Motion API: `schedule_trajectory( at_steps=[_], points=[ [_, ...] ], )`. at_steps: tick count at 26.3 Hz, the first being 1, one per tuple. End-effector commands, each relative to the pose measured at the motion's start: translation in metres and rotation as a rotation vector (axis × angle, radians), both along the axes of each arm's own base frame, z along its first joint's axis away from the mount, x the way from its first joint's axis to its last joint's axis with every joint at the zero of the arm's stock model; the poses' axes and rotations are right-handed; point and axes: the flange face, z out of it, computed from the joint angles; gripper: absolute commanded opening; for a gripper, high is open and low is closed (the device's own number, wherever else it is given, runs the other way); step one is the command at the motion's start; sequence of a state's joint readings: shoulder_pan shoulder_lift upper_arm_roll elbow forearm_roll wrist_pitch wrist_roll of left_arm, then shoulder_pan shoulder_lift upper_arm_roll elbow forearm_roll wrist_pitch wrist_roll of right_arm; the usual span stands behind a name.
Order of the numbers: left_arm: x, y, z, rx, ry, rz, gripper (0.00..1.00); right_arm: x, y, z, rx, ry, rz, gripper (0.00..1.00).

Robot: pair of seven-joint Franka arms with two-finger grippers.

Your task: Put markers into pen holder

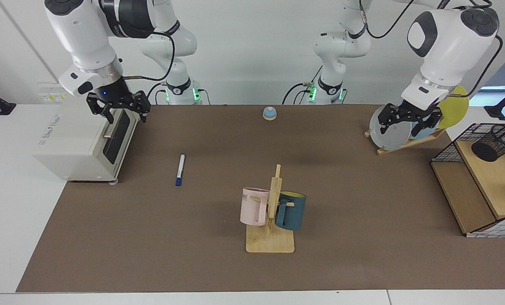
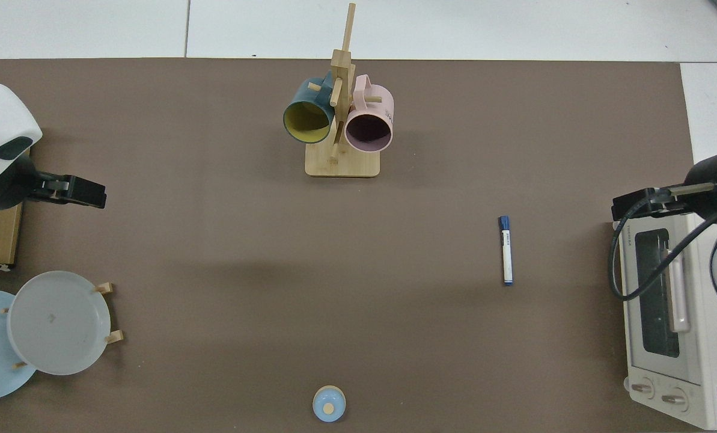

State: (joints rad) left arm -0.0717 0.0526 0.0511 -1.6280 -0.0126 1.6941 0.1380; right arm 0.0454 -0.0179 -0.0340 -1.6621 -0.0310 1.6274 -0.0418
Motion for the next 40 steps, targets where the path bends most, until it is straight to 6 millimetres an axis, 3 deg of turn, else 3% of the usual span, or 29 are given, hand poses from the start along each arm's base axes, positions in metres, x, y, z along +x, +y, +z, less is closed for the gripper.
schedule_trajectory(
  at_steps=[1, 20, 24, 29, 31, 33, 40],
  points=[
    [-0.008, -0.01, 0.01, -0.011, 0.008, -0.019, 1.0, -0.007, 0.0, 0.001, 0.016, -0.003, -0.027, 1.0],
    [-0.012, -0.002, 0.011, -0.008, 0.029, -0.01, 1.0, -0.006, 0.002, 0.001, 0.019, -0.008, -0.017, 1.0],
    [-0.013, -0.002, 0.01, -0.008, 0.035, -0.006, 1.0, 0.006, 0.006, -0.002, 0.047, -0.075, -0.018, 1.0],
    [-0.016, -0.004, 0.014, -0.008, 0.035, -0.007, 1.0, 0.007, 0.023, -0.033, 0.107, -0.039, -0.016, 1.0],
    [-0.018, -0.003, 0.017, -0.008, 0.037, -0.008, 1.0, 0.007, 0.036, -0.052, 0.108, -0.036, 0.003, 1.0],
    [-0.021, -0.006, 0.021, -0.007, 0.035, -0.009, 1.0, 0.007, 0.037, -0.071, 0.108, -0.049, 0.002, 1.0],
    [-0.019, -0.006, 0.019, -0.001, 0.026, -0.014, 1.0, 0.007, 0.035, -0.158, 0.098, 0.032, -0.013, 1.0]
  ],
)
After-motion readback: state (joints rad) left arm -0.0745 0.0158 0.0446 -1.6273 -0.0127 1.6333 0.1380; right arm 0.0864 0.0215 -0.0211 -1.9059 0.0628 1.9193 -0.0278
